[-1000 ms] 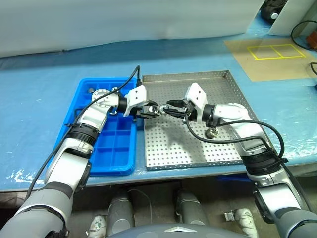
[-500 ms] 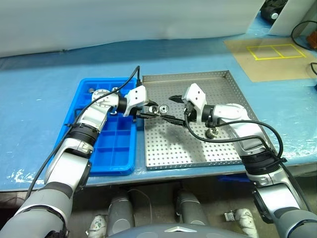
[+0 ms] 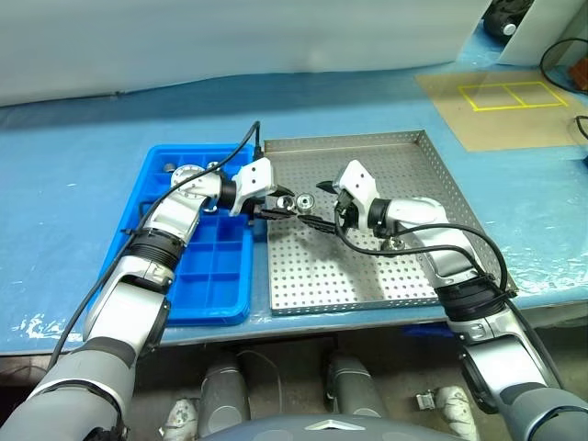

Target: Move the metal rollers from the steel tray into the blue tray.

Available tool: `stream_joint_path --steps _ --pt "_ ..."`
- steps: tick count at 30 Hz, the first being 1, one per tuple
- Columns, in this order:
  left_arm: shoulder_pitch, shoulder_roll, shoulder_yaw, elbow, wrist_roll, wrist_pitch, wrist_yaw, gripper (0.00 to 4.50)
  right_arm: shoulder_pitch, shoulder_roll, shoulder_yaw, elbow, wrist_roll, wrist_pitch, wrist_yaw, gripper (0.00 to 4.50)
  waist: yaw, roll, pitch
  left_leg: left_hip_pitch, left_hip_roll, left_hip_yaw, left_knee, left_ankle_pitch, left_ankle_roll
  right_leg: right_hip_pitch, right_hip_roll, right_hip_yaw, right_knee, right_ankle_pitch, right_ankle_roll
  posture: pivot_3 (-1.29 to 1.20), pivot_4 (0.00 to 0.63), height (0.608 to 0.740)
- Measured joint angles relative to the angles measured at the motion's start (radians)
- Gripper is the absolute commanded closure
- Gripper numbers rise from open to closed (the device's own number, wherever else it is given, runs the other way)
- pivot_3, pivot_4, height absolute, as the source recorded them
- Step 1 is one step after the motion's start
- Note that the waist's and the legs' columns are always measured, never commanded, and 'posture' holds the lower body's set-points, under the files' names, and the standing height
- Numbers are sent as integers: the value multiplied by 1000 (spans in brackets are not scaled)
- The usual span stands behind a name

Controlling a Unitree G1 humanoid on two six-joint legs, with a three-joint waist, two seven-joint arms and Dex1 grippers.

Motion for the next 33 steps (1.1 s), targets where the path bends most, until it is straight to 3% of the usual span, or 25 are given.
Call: stream_joint_path --steps 6,15,33 --pt "14 4 8 -83 -43 65 -32 2758 0 16 3 5 -9 -10 0 260 0 0 0 0 0 0 0 0 0 0 0 0 0 0 0 -337 150 740" --pt "20 8 14 -95 -44 75 -26 2758 7 18 14 4 -18 -34 -1 2809 0 0 0 0 0 0 0 0 0 0 0 0 0 0 0 -342 150 740" --pt "20 7 7 -95 -37 61 -23 2758 12 5 21 -3 -37 -61 -1 2815 -1 0 0 0 0 0 0 0 0 0 0 0 0 0 0 -347 150 740"
